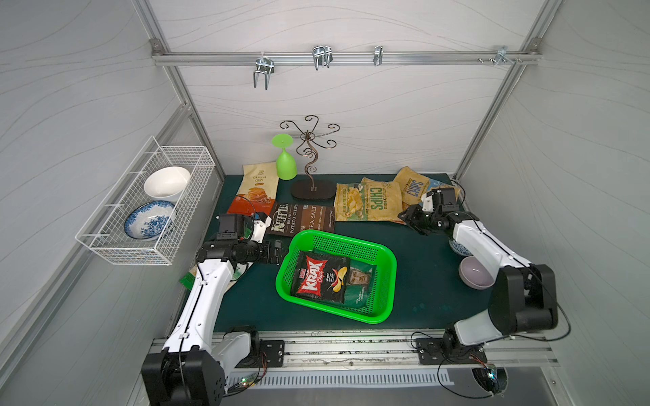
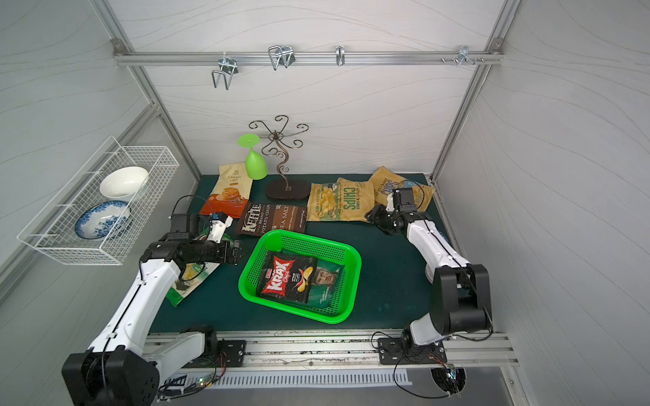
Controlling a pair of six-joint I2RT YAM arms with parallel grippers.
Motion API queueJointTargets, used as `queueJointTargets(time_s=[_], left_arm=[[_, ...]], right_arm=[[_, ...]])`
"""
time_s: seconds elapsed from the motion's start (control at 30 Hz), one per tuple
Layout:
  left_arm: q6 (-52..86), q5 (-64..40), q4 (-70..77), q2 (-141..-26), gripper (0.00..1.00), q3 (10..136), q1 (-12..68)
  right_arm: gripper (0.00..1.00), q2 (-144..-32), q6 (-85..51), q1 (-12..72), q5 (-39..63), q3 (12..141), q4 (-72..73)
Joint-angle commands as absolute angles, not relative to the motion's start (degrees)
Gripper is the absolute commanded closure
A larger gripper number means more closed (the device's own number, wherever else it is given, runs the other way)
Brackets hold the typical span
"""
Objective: Put the potato chips into the basket
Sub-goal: Place the potato chip in the basket, then pick up the potato chip from the center of the board.
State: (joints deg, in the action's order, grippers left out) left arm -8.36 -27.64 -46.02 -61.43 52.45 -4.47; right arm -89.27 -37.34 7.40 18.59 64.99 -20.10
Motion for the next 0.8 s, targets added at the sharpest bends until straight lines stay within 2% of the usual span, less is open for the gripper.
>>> queueJointTargets(time_s=[0.0, 0.4, 0.6, 0.77], left_arm=[[-8.7, -28.0, -44.6, -61.3, 0.01, 52.7, -4.7], [-8.7, -27.8, -44.7, -61.0, 0.01, 52.8, -4.7], [-8.7, -27.8, -44.6, -61.0, 0.01, 52.8, -4.7], [-8.7, -27.9, -44.6, -60.8, 0.01, 52.8, -4.7]], right_arm=[[0.44, -95.2, -35.6, 5.0, 20.6, 70.3, -19.9], [0.41, -118.3, -31.9, 4.2, 20.5, 92.0, -25.6], [0.41, -121.7, -28.9, 4.2, 15.8, 95.5, -26.0], [0.41, -124.3, -27.1, 4.3, 16.0, 96.9, -25.7]])
